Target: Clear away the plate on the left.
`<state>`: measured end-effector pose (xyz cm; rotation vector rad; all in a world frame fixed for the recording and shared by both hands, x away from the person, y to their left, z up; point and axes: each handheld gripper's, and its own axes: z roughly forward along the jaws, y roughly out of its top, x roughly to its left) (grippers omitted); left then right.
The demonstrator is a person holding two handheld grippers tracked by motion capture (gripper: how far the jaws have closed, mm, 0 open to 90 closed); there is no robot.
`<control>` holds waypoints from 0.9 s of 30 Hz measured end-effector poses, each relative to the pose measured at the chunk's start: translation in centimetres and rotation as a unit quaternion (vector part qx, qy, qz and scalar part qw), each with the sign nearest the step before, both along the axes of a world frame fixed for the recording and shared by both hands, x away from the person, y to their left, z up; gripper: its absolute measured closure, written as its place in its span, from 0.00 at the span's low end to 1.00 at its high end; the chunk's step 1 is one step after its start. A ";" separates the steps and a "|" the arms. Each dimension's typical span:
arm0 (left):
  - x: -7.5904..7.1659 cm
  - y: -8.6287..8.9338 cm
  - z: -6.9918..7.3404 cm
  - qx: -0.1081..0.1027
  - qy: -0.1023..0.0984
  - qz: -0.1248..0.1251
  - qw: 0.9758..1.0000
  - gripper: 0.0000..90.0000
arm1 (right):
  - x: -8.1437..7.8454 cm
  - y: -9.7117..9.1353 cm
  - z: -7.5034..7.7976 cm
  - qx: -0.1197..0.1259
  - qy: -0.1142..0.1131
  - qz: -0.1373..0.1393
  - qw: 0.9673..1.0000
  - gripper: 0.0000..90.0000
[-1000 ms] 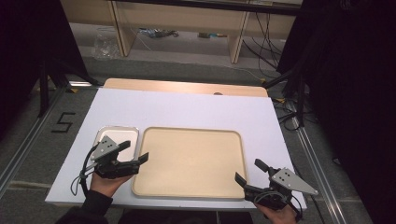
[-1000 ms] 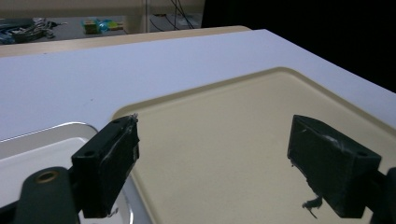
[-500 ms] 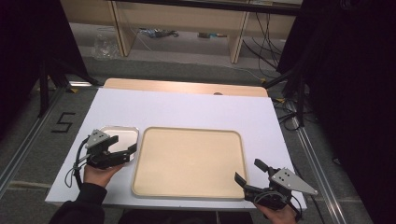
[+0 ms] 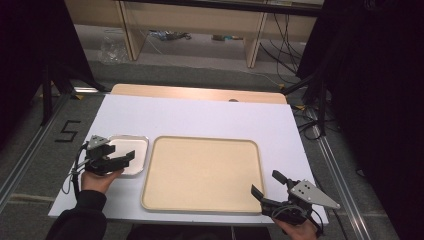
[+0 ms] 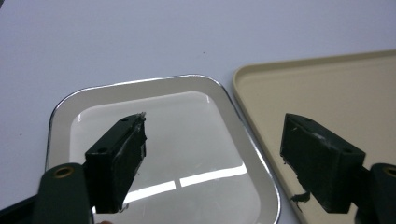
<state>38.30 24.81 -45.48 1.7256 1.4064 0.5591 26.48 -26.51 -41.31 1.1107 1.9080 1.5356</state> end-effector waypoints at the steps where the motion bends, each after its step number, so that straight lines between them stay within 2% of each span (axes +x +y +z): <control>1: 0.2 0.3 -0.1 0.002 0.005 0.006 1.000 0.26 | 0.0 0.0 0.0 -0.001 0.002 0.000 1.000 0.17; 2: 0.2 0.4 -0.1 0.002 0.005 0.009 1.000 0.26 | 0.1 -0.2 0.0 -0.015 -0.016 -0.002 1.000 0.17; 5: 0.6 1.2 -0.4 0.010 0.008 0.022 1.000 0.27 | 0.0 -0.2 0.1 -0.014 -0.006 -0.002 1.000 0.17; 7: 0.8 1.7 -0.6 0.012 0.011 0.036 0.999 0.28 | 0.1 -0.3 0.1 -0.017 -0.010 -0.003 1.000 0.17; 9: 0.9 1.9 -0.6 0.018 0.014 0.038 0.999 0.28 | 0.1 -0.2 0.0 -0.011 -0.013 -0.001 1.000 0.17; 10: 1.0 2.1 -0.8 0.023 0.016 0.045 0.999 0.28 | 0.1 -0.2 0.0 -0.011 -0.013 -0.001 1.000 0.17; 11: 1.3 2.5 -1.0 0.037 0.021 0.056 0.998 0.32 | 0.1 -0.2 0.0 -0.016 -0.008 -0.001 1.000 0.17; 12: 1.4 2.8 -1.1 0.042 0.022 0.061 0.997 0.33 | 0.1 -0.2 0.0 -0.017 -0.012 -0.002 1.000 0.17; 13: 1.6 3.1 -1.2 0.046 0.024 0.065 0.997 0.34 | 0.0 0.0 0.0 0.002 0.000 0.002 1.000 0.17; 14: 1.7 3.4 -1.4 0.048 0.024 0.072 0.996 0.36 | 0.0 0.0 0.0 0.001 0.002 0.001 1.000 0.17; 15: 1.8 3.7 -1.5 0.051 0.027 0.076 0.995 0.39 | 0.2 -0.3 0.0 -0.019 -0.016 -0.001 1.000 0.17; 16: 2.0 4.1 -1.6 0.051 0.029 0.080 0.995 0.41 | 0.1 -0.1 0.0 -0.008 -0.009 0.001 1.000 0.17; 17: 2.0 4.1 -1.6 0.051 0.029 0.080 0.995 0.43 | 0.1 -0.2 0.0 -0.017 -0.014 -0.003 1.000 0.17; 18: 2.2 4.8 -1.9 0.048 0.040 0.092 0.994 0.47 | 0.1 -0.1 0.0 -0.006 -0.019 -0.005 1.000 0.17; 19: 2.4 5.0 -2.1 0.041 0.044 0.099 0.993 0.49 | 0.2 -0.1 0.0 -0.006 -0.018 -0.004 1.000 0.17; 20: 2.5 5.2 -2.3 0.040 0.053 0.103 0.992 0.50 | 0.1 0.1 -0.1 0.005 -0.007 0.001 1.000 0.17; 21: 2.6 5.5 -2.4 0.040 0.057 0.104 0.992 0.51 | 0.2 -0.1 -0.1 -0.003 -0.015 -0.001 1.000 0.17; 23: 2.7 5.7 -2.6 0.038 0.057 0.106 0.992 0.53 | 0.1 -0.1 0.0 -0.004 -0.016 -0.004 1.000 0.17; 24: 2.8 6.0 -2.7 0.041 0.065 0.107 0.991 0.54 | 0.2 -0.1 -0.1 -0.007 -0.018 -0.005 1.000 0.17; 25: 2.9 6.2 -2.8 0.040 0.068 0.109 0.991 0.54 | 0.1 0.0 -0.1 0.004 -0.007 0.001 1.000 0.17; 27: 2.9 6.3 -2.8 0.041 0.070 0.108 0.991 0.58 | 0.1 -0.1 0.0 -0.005 -0.015 -0.005 1.000 0.17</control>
